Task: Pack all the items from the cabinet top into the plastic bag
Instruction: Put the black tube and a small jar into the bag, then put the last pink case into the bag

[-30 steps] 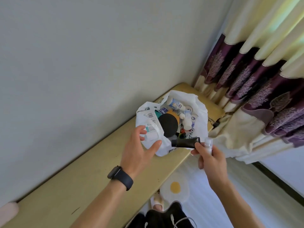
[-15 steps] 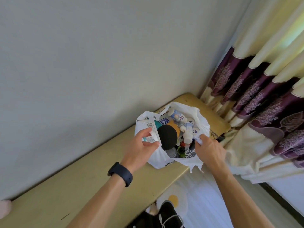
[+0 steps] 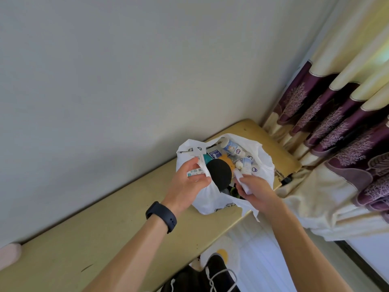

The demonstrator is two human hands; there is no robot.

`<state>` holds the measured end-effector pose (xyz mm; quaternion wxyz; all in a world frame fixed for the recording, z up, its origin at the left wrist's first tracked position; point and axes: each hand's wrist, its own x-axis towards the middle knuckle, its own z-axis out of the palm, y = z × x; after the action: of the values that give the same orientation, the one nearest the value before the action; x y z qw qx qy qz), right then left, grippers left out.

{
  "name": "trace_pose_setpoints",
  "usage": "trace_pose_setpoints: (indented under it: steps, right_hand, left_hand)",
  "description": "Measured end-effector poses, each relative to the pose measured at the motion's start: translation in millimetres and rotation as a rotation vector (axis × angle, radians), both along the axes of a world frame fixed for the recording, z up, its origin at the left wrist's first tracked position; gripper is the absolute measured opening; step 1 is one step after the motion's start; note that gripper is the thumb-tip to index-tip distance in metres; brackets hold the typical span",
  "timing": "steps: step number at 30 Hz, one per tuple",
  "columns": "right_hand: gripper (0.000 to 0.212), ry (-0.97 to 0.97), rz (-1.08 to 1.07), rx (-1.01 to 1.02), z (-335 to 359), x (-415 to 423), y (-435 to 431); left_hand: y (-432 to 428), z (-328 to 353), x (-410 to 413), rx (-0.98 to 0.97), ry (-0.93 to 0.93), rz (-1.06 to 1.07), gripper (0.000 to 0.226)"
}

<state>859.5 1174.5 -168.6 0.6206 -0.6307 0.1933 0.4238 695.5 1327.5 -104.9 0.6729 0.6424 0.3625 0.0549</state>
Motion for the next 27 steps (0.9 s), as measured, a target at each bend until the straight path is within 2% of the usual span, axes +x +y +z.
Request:
trace_pose_setpoints:
  steps: [2, 4, 9, 13, 17, 20, 22, 24, 27]
  right_hand:
    - [0.041, -0.018, -0.079, 0.067, 2.8, 7.7, 13.2]
    - [0.04, -0.092, -0.113, 0.045, 9.9, 13.3, 25.0]
    - [0.027, -0.283, -0.055, -0.052, 14.9, -3.5, 28.2]
    - [0.02, -0.472, 0.039, -0.175, 17.4, -56.7, 9.4]
    - [0.023, -0.686, 0.407, -0.304, 18.2, -133.9, -3.7]
    - [0.024, -0.748, 0.736, -0.316, 3.4, -186.1, 12.5]
    - [0.024, -0.858, 0.986, -0.32, -17.6, -215.3, 31.6]
    - [0.026, -0.95, 1.229, -0.358, -39.9, -243.7, 56.6]
    - [0.034, -1.036, 1.548, -0.336, -65.4, -283.9, 101.6]
  left_hand:
    - [-0.4, 0.6, 0.1, 0.0, -0.003, 0.0, 0.057]
    - [0.5, 1.7, -1.1, -0.002, -0.003, -0.007, 0.057]
    - [5.1, -3.3, -13.3, 0.03, 0.007, -0.024, 0.044]
    - [16.1, -17.1, -39.2, 0.051, 0.049, -0.006, 0.032]
    - [29.0, -58.7, -96.9, 0.19, 0.227, -0.093, 0.027]
    - [36.9, -105.4, -159.5, 0.309, 0.466, -0.217, 0.034]
    - [40.4, -132.5, -206.6, 0.367, 0.645, -0.319, 0.035]
    - [42.4, -152.4, -256.0, 0.361, 0.789, -0.383, 0.037]
    - [48.2, -170.5, -326.5, 0.313, 0.915, -0.368, 0.038]
